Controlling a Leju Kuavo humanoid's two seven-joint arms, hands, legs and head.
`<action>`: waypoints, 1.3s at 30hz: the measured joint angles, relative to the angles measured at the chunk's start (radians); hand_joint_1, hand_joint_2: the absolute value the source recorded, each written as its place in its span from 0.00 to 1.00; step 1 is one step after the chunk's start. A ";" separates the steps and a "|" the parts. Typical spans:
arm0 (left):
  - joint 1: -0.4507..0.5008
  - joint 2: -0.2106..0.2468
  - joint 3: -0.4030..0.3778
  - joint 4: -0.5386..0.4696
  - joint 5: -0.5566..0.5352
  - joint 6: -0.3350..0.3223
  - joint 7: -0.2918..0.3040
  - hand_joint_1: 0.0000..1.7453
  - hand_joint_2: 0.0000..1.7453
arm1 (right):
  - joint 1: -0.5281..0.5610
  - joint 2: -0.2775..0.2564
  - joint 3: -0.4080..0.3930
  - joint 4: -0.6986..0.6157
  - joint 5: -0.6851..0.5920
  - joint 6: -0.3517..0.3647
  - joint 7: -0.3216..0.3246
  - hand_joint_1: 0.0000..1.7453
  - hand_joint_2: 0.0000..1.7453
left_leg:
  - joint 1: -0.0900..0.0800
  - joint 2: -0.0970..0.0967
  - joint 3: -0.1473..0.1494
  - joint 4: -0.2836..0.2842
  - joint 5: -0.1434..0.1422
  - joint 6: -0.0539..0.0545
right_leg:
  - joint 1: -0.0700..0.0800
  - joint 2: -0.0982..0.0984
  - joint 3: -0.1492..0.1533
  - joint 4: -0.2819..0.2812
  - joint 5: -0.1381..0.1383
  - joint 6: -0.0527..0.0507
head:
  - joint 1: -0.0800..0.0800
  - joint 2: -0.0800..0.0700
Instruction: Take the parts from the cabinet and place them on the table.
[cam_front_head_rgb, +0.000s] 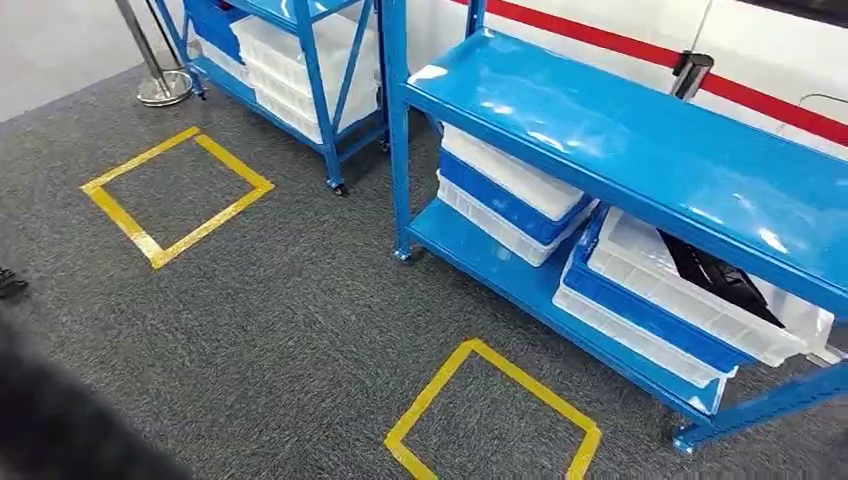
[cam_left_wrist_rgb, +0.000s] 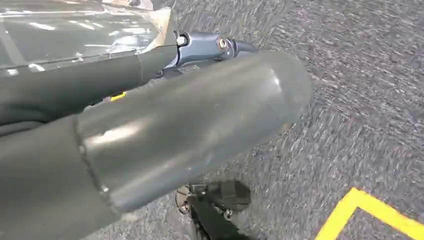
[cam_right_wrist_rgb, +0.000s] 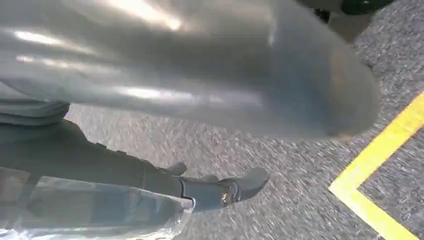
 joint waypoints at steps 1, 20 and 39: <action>0.001 0.000 0.000 0.000 0.000 0.000 -0.002 0.00 0.00 | 0.001 0.000 0.000 0.000 0.001 -0.002 -0.004 0.00 0.00 | -0.001 0.010 -0.003 0.000 0.000 0.000 | -0.002 -0.004 -0.025 0.059 -0.020 0.004 | 0.000 0.000; -0.004 -0.002 0.000 0.000 0.000 0.001 -0.025 0.00 0.00 | 0.003 0.003 0.000 0.000 0.010 -0.011 -0.003 0.00 0.00 | 0.007 0.029 0.008 -0.008 0.001 -0.035 | 0.000 -0.027 0.164 -0.244 0.091 0.012 | -0.003 0.000; -0.003 -0.002 0.000 0.000 0.000 -0.003 -0.041 0.00 0.00 | 0.003 0.003 0.000 0.000 0.017 -0.011 -0.013 0.00 0.00 | -0.001 0.029 0.009 -0.007 -0.001 -0.047 | -0.005 -0.027 0.164 -0.243 0.091 0.013 | -0.003 0.000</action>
